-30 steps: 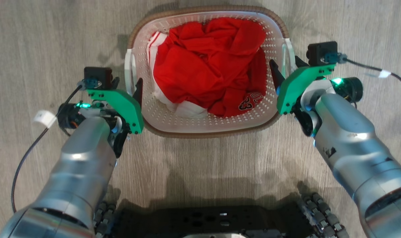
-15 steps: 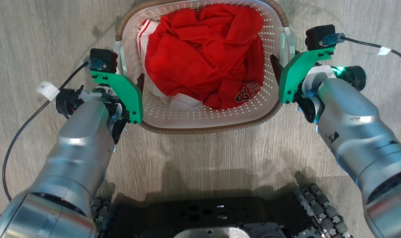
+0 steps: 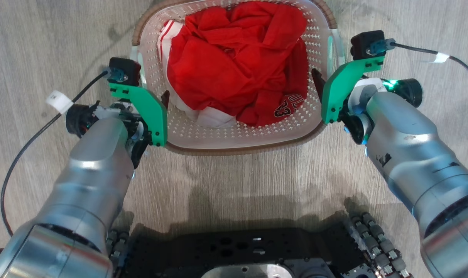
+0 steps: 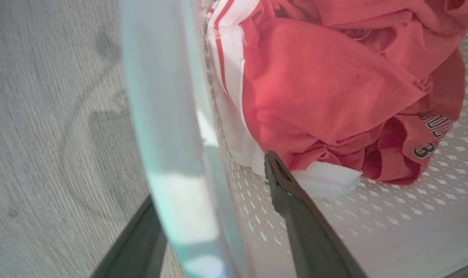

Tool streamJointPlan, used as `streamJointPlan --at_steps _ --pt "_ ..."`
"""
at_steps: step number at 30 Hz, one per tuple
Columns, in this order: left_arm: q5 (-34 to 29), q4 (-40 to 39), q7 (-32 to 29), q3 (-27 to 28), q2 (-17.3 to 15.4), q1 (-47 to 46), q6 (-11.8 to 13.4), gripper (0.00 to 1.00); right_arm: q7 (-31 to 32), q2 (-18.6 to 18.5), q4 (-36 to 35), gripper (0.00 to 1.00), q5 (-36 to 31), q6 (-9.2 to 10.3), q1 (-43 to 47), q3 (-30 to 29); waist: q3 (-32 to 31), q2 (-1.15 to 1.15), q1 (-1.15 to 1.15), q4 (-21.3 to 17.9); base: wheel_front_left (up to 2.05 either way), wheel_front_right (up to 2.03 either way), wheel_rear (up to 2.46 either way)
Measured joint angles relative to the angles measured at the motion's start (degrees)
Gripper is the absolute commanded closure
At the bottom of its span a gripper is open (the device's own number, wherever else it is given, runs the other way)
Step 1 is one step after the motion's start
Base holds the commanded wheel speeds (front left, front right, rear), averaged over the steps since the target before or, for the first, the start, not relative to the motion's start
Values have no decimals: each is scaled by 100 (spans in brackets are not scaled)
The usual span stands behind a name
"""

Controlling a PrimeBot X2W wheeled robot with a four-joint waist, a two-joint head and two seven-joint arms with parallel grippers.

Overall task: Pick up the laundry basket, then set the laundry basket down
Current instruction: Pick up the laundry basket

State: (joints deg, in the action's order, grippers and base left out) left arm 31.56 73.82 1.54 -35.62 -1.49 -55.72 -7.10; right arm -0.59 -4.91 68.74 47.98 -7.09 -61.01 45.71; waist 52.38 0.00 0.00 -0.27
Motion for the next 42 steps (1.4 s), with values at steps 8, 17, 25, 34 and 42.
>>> streamJointPlan --at_steps 8,17,25,34,42 --pt "82 25 53 -66 1 -81 3 0 -40 32 29 0 143 1 1 240 20 1 0 40 0 0 0" --pt "294 24 53 -158 1 -81 2 7 -52 30 74 49 321 0 -62 426 79 1 0 62 0 0 0" --pt "542 -3 -31 -303 19 -88 1 100 -69 11 78 100 480 -1 -210 543 144 1 -1 71 0 0 0" --pt "649 -8 -124 -538 10 -95 3 100 3 -12 103 100 687 -1 -201 684 86 0 2 58 0 0 0" --pt "856 -53 -411 -864 2 -24 4 100 360 -8 190 100 922 -1 -88 803 -199 0 2 -12 0 0 0"
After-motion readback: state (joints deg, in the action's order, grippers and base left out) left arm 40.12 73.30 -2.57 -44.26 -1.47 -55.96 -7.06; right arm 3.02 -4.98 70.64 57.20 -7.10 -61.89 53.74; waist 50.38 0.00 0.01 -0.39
